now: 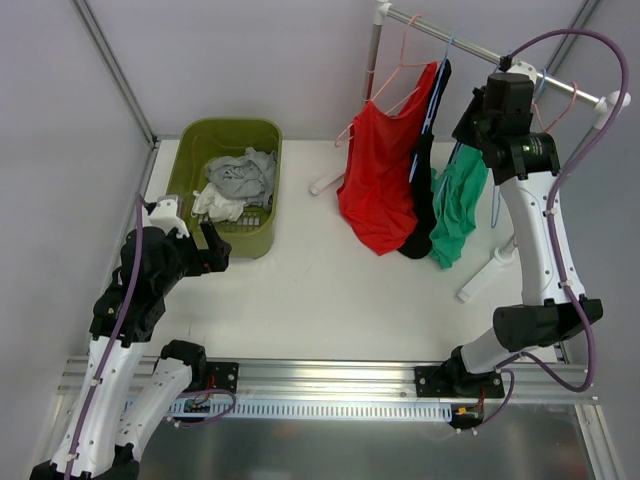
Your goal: Remove the tank top from the hanger
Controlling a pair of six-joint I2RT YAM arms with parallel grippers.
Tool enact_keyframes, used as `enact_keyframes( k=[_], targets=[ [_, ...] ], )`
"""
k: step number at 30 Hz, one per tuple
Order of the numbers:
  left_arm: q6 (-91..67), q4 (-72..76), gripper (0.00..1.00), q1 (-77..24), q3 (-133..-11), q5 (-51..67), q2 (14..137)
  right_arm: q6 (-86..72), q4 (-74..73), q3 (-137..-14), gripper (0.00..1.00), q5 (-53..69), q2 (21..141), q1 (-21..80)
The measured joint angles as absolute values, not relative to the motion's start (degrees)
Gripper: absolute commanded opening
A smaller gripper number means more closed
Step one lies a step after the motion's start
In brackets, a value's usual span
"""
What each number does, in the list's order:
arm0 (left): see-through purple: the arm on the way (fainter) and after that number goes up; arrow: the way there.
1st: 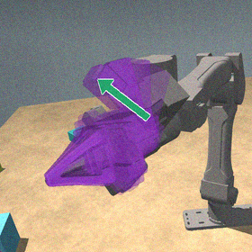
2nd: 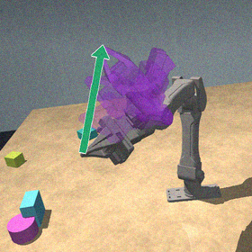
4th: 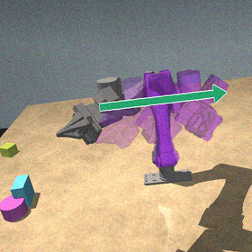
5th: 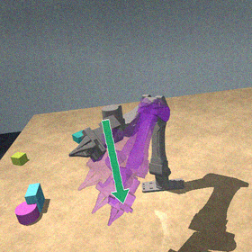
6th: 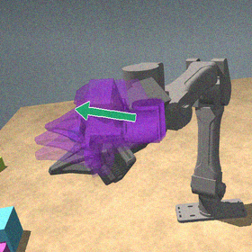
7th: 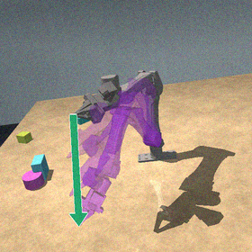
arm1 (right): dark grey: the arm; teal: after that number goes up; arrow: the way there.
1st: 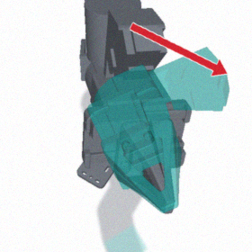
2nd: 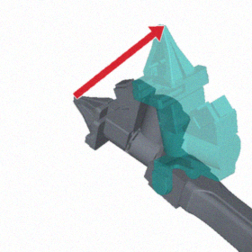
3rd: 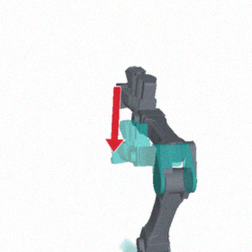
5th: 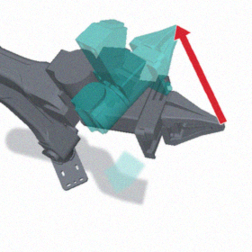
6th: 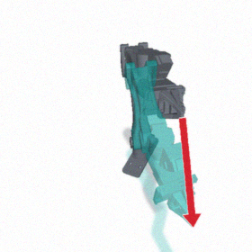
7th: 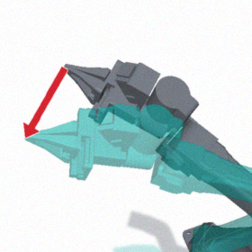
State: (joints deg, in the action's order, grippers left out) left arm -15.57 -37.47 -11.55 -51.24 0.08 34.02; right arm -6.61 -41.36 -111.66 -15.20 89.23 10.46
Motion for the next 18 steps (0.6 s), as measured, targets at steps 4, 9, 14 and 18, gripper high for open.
enact_keyframes(
  k=[4, 9, 14, 18],
  targets=[
    [-15.6, -37.5, 0.99, -11.6, -51.2, 0.1, 34.3, -6.8, -41.4, -111.7, 0.0, -15.1, 87.2, 10.5],
    [-15.6, -37.5, 0.99, -11.6, -51.2, 0.1, 34.4, -6.9, -41.3, -111.5, 0.0, -13.8, 83.8, 10.5],
    [-15.6, -37.5, 0.99, -11.6, -51.2, 0.1, 34.4, -7.1, -41.0, -108.8, 0.0, -11.0, 78.6, 10.5],
    [-15.6, -37.5, 0.99, -11.6, -51.3, 0.1, 34.4, -7.0, -41.0, -105.6, 0.0, -6.7, 72.9, 10.5]
  ],
)
